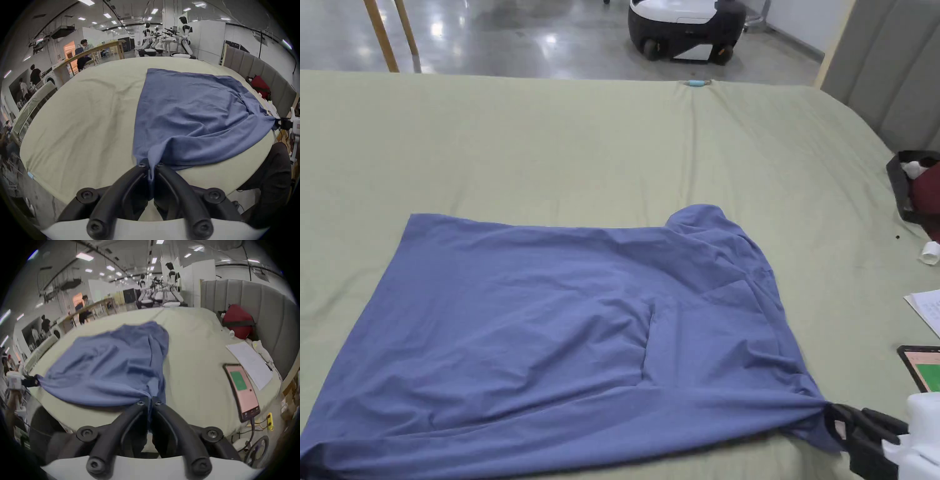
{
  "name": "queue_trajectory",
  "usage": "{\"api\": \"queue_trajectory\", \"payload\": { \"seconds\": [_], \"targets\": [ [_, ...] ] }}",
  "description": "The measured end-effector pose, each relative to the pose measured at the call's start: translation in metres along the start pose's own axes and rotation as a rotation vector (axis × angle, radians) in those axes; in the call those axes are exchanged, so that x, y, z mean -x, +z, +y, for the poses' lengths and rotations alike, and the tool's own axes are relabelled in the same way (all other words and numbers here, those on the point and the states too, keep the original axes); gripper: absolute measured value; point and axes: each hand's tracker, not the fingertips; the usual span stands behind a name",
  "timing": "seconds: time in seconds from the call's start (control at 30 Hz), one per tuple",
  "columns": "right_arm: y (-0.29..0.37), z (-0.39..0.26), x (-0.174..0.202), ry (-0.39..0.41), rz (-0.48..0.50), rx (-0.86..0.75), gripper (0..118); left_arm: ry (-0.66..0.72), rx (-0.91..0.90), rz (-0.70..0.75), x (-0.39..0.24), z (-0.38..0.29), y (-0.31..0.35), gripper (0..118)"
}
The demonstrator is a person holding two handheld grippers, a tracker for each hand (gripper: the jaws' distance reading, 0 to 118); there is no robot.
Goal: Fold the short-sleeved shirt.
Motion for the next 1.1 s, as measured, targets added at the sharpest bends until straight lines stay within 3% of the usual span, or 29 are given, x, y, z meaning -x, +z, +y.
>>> {"api": "queue_trajectory", "payload": {
  "seconds": [0.17, 0.3, 0.4, 0.5, 0.53, 0.57, 0.6, 0.63, 0.67, 0.77, 0.9, 0.93, 0.97, 1.0, 1.03, 1.07, 1.1],
  "targets": [
    [0.022, 0.056, 0.01, 0.022, 0.024, -0.126, 4, -0.05, -0.109, 0.018, 0.004, 0.061, 0.017, 1],
    [-0.003, 0.114, 0.012, 0.021, 0.031, -0.128, 4, -0.091, -0.125, 0.035, 0.008, 0.126, -0.013, 1],
    [-0.049, 0.146, 0.013, 0.052, -0.013, -0.061, 4, -0.106, -0.055, 0.028, 0.005, 0.165, -0.064, 1],
    [-0.108, 0.156, 0.009, 0.032, -0.059, 0.082, 4, -0.097, 0.105, 0.044, 0.002, 0.186, -0.122, 5],
    [-0.125, 0.155, 0.008, 0.02, -0.058, 0.128, 5, -0.099, 0.158, 0.04, 0.0, 0.188, -0.14, 23],
    [-0.137, 0.153, 0.007, 0.018, -0.062, 0.148, 12, -0.089, 0.178, 0.037, -0.001, 0.188, -0.151, 57],
    [-0.147, 0.149, 0.006, 0.026, -0.073, 0.155, 40, -0.083, 0.188, 0.032, -0.003, 0.188, -0.16, 97],
    [-0.152, 0.148, 0.006, 0.027, -0.077, 0.155, 95, -0.076, 0.169, 0.031, -0.009, 0.184, -0.159, 112],
    [-0.153, 0.146, 0.006, 0.025, -0.074, 0.151, 111, -0.064, 0.138, 0.042, -0.011, 0.183, -0.154, 110],
    [-0.132, 0.142, 0.003, -0.004, -0.051, 0.098, 109, -0.033, 0.024, -0.003, -0.016, 0.174, -0.119, 111],
    [-0.057, 0.116, 0.032, 0.101, -0.019, -0.062, 107, -0.069, -0.161, 0.035, -0.026, 0.134, -0.042, 111],
    [-0.039, 0.106, 0.042, 0.13, -0.02, -0.098, 100, -0.06, -0.206, 0.031, -0.029, 0.116, -0.024, 108],
    [-0.024, 0.093, 0.05, 0.144, -0.021, -0.133, 80, -0.058, -0.243, 0.019, -0.032, 0.1, -0.008, 100],
    [-0.015, 0.079, 0.052, 0.147, -0.009, -0.144, 44, -0.05, -0.252, 0.022, -0.035, 0.081, 0.006, 79],
    [-0.003, 0.067, 0.057, 0.134, 0.004, -0.141, 1, -0.054, -0.257, 0.025, -0.035, 0.068, 0.012, 24],
    [0.004, 0.057, 0.062, 0.127, 0.006, -0.145, 1, -0.053, -0.241, 0.03, -0.037, 0.055, 0.019, 0],
    [0.009, 0.046, 0.068, 0.126, -0.007, -0.15, 1, -0.056, -0.215, 0.052, -0.039, 0.045, 0.022, 0]
  ]
}}
